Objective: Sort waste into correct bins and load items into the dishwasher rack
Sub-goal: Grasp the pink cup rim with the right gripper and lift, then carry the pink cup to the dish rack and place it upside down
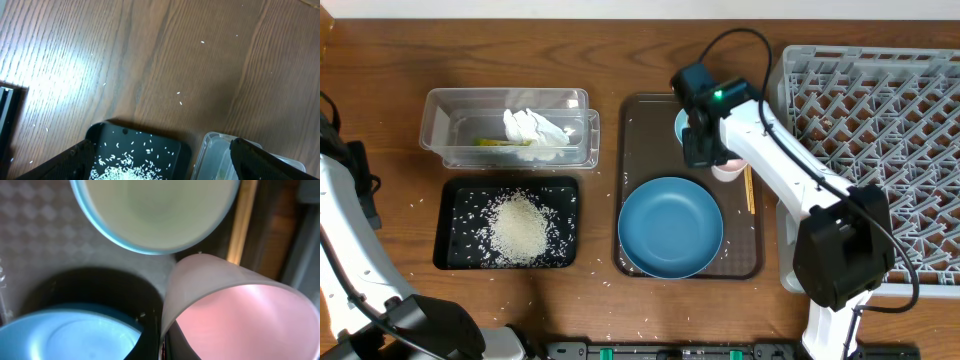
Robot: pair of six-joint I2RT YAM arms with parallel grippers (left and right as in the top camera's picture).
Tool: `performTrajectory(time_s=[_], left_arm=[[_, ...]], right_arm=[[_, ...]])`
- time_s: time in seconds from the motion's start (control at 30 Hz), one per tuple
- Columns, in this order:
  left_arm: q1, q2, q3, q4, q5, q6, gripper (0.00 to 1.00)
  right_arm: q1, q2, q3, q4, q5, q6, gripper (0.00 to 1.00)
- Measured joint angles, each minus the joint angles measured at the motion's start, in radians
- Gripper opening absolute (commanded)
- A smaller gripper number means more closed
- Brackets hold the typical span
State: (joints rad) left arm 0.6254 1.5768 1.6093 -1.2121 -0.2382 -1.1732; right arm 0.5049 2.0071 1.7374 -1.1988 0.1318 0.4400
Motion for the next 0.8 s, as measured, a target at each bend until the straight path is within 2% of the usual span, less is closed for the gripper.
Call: performTrajectory(time_s=[0.23,0.43,0.6,0.8], left_arm=[[0.0,0.0,0.0,0.0,0.0,0.0,0.89],[0.0,0.0,0.0,0.0,0.0,0.0,0.89],[0.0,0.0,0.0,0.0,0.0,0.0,0.89],[0.0,0.0,0.0,0.0,0.0,0.0,0.89]], right_arm=[[-0.045,0.0,0.251,-0.215,-0.002,-0.052,0.01],[-0.18,0.0,0.456,-0.279,-0.029,-0.129,0.01],[-0.394,-0.009,0.539,-0.201,-0.221,-0.252,0.01],[-0.698,-0.013,0.542,-0.157,-0.595,-0.444,0.01]])
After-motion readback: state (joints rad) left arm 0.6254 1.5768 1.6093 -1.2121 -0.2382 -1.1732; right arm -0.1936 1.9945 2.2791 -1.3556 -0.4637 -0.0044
